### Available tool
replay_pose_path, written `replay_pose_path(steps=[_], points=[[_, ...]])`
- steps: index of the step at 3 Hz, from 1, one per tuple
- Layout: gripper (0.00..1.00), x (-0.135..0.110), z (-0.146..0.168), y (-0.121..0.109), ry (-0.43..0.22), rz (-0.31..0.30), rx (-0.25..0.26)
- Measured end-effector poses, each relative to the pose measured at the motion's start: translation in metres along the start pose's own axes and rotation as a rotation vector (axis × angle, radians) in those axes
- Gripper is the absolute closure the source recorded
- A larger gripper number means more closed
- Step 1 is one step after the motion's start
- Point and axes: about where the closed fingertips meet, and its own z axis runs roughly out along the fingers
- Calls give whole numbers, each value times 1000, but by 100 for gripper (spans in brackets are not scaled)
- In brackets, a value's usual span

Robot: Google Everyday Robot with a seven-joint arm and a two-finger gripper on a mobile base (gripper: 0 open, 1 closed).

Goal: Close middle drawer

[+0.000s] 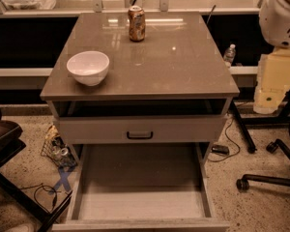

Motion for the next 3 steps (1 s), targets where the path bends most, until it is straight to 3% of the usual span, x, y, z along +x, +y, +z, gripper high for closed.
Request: replay_pose_path(steps=[1,2,3], points=[[0,-2,-2,0,-15,4,19],[0,2,21,14,-44,32,-1],[18,12,88,44,-93,90,-63]])
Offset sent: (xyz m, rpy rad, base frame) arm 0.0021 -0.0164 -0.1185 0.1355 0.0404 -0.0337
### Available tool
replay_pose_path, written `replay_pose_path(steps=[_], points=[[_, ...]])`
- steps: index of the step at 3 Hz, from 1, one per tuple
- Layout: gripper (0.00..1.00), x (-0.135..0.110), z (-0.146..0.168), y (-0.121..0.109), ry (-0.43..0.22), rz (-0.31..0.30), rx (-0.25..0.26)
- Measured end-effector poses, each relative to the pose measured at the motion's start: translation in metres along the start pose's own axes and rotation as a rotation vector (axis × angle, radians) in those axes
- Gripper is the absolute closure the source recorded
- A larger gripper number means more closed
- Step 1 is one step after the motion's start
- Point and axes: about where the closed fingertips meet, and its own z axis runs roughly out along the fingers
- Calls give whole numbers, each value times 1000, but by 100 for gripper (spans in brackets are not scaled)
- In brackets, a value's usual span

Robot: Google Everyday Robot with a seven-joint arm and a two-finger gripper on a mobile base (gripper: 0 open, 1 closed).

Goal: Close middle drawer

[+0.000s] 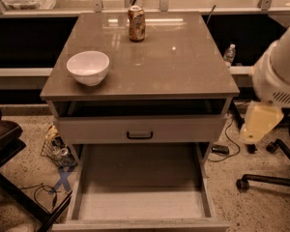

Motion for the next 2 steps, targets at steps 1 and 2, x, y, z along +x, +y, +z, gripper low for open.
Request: replay_pose_path(steps=[1,2], points=[[41,20,61,28,-48,40,-37],[64,32,103,55,-95,74,-53]])
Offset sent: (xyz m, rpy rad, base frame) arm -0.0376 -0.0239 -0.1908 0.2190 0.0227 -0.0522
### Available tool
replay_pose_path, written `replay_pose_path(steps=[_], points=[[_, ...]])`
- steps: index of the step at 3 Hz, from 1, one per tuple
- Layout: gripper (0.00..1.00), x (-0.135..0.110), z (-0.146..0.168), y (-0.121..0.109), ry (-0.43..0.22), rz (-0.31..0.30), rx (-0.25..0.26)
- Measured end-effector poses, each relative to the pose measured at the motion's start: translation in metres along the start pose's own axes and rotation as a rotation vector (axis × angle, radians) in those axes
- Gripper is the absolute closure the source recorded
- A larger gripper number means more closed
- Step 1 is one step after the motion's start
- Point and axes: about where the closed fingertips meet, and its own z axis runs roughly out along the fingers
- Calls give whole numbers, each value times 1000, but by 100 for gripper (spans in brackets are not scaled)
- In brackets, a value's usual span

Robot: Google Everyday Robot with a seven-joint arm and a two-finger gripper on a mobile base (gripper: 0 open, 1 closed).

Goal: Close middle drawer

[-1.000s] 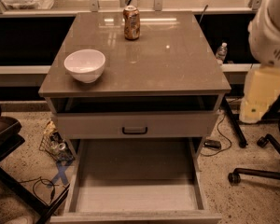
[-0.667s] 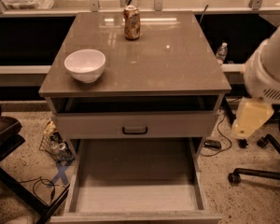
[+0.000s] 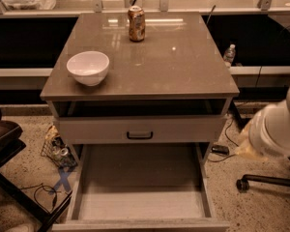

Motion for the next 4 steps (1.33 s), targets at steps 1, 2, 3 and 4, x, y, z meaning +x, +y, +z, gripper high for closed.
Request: replay_pose_path(steps=[1,2,3,4], points=[[95,21,40,50,-55,72,-59],[100,31,58,86,-70,119,-112],[100,34,69,126,-90,166,-174],[100,34,69,126,-90,166,-174]])
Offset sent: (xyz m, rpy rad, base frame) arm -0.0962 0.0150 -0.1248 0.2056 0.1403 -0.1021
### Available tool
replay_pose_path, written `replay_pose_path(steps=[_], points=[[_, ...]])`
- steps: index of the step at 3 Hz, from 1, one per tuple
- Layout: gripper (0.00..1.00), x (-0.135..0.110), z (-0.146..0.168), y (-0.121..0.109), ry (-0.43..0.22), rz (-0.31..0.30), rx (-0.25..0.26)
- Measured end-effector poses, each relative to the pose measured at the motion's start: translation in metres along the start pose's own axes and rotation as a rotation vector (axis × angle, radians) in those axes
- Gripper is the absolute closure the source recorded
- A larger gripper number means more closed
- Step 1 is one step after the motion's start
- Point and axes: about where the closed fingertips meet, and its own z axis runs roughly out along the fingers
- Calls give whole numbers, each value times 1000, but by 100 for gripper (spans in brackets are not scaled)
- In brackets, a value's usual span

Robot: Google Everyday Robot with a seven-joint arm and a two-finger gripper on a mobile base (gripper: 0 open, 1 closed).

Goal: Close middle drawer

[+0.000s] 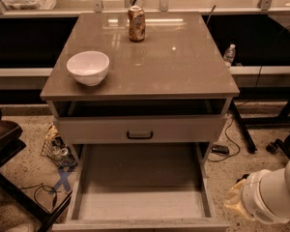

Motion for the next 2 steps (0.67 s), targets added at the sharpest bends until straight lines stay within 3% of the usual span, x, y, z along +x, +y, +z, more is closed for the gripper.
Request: replay_pose_path(steps=[1,2], points=[[100,3,15,8,-8,1,-15],[100,25,52,26,-46,25,-50]])
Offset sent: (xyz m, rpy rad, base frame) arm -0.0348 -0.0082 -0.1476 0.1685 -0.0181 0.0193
